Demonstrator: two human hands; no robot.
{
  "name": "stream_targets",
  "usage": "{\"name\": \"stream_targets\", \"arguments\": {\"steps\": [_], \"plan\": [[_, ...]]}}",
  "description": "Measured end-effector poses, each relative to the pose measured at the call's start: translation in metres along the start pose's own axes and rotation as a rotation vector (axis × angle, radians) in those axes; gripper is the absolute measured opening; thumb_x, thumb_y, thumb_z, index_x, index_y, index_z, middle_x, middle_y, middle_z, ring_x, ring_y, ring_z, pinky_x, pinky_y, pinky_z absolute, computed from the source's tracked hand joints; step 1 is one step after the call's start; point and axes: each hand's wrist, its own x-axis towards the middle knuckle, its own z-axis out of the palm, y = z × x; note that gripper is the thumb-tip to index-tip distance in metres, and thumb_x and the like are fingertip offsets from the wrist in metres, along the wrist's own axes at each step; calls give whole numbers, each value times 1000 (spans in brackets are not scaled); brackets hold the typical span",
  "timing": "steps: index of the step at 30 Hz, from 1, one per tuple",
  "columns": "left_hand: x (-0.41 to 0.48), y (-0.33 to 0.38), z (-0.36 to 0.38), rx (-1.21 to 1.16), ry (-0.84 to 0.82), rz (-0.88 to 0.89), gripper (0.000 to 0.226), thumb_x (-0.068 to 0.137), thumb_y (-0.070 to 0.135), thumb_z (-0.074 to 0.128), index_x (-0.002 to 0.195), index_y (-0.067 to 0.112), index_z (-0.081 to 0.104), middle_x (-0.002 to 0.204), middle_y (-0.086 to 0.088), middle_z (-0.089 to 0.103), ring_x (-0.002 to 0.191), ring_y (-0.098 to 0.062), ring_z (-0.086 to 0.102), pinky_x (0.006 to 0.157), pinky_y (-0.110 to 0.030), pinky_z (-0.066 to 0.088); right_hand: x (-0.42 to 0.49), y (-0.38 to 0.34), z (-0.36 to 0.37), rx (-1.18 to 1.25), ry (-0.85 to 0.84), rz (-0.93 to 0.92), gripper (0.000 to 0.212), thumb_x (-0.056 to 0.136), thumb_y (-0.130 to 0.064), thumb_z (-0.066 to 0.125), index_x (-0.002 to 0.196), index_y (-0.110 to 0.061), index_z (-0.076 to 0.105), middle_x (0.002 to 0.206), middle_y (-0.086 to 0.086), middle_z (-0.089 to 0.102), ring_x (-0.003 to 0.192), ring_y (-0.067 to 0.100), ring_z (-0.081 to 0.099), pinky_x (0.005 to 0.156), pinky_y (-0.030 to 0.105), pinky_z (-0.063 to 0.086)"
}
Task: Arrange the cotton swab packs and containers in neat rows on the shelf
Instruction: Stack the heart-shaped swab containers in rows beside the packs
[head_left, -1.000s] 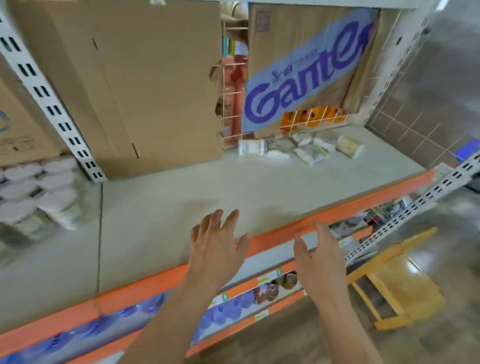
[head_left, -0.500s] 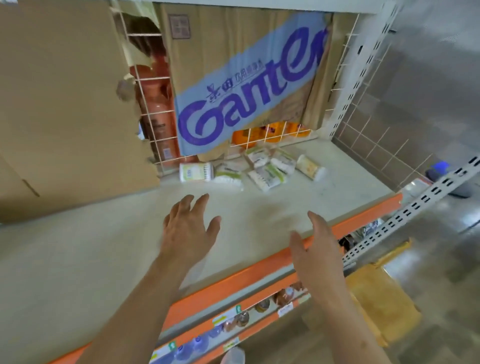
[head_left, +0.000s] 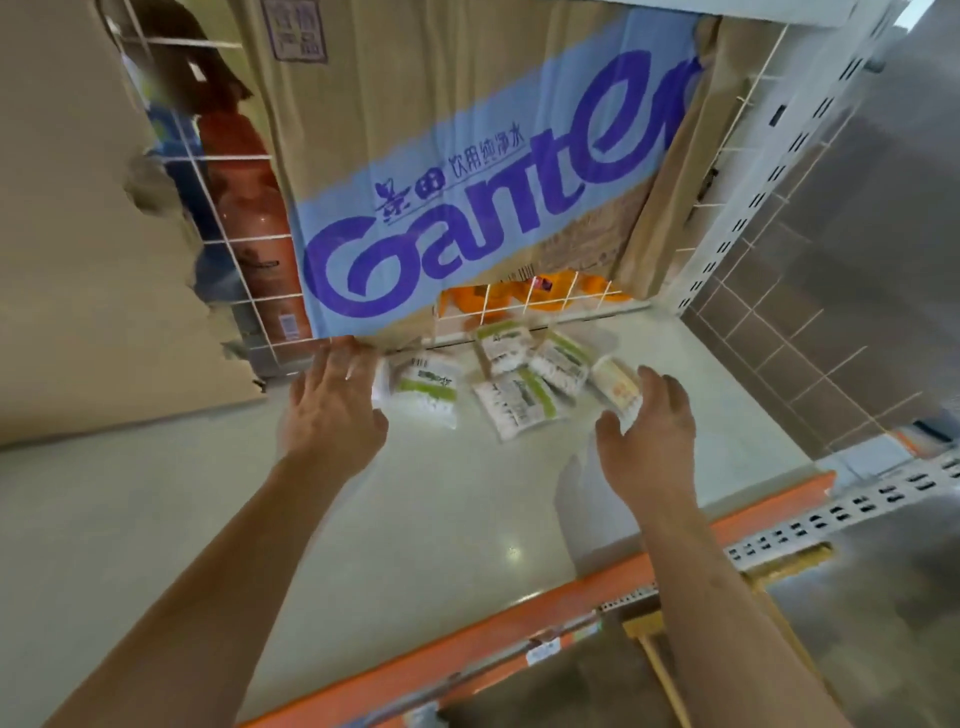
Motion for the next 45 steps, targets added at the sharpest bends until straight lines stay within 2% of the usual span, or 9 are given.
{"name": "stream_targets", "arguments": {"steps": [5,10,13,21,25,29,33,37,45], "plan": [[-3,1,-3,148,-5,-23,65,78,34,73,133,20,42,135,-13,45,122,-35,49,101,-50,41,40,19,7,-6,-112,64,66,90,-14,57,148,-7,27,149,19,34,138,35,29,111,42,26],[-24,8,-10,69,-39,-129,56,75,55,68,116,24,45,116,-5,59,102,-27,59,86,-43,52,48,35,16,-66,-116,51,33,87,-17,56,119,-8,55,116,17,58,107,35,51,84,37,42],[-45,22,-16,2,-68,-237,58,72,62,67,114,23,52,109,-4,63,96,-27,60,80,-36,49,40,39,12,28,-110,82,33,83,-12,59,115,-5,55,109,19,59,99,38,55,86,40,42],[-100,48,-14,-376,69,-440,49,70,50,78,106,23,62,91,-1,67,84,-23,61,71,-28,46,-5,25,-18,485,-230,59,25,87,-27,63,107,-15,56,91,1,61,69,11,56,52,18,40],[-127,46,-13,-546,246,-595,40,71,36,82,102,20,64,74,12,60,69,-9,57,57,-9,36,-31,-1,-10,690,-470,55,38,73,-47,57,103,-25,60,95,-3,66,78,14,63,59,27,47],[-166,30,-22,-553,360,-693,47,62,53,73,98,25,64,70,16,60,66,-9,57,57,-20,39,-50,-30,4,736,-643,43,26,91,-41,56,114,-29,60,101,2,64,68,21,64,46,27,45],[-205,16,-40,-560,399,-730,46,66,56,71,99,27,61,78,10,66,73,-10,61,63,-24,44,-76,-61,16,798,-814,48,25,101,-34,42,105,-27,66,80,0,65,38,13,54,36,19,35],[-236,-1,-56,-608,470,-770,48,63,57,67,99,25,64,75,11,64,67,-4,57,66,-25,46,-112,-96,28,779,-973,6,30,101,-38,42,91,-25,67,73,5,66,37,18,56,38,18,34],[-303,-78,-100,-696,539,-804,41,67,51,72,100,29,63,80,13,66,79,-7,62,73,-24,47,-204,-174,56,843,-1127,-12,21,86,-19,66,106,-14,64,75,6,61,38,14,51,38,20,41]]}}
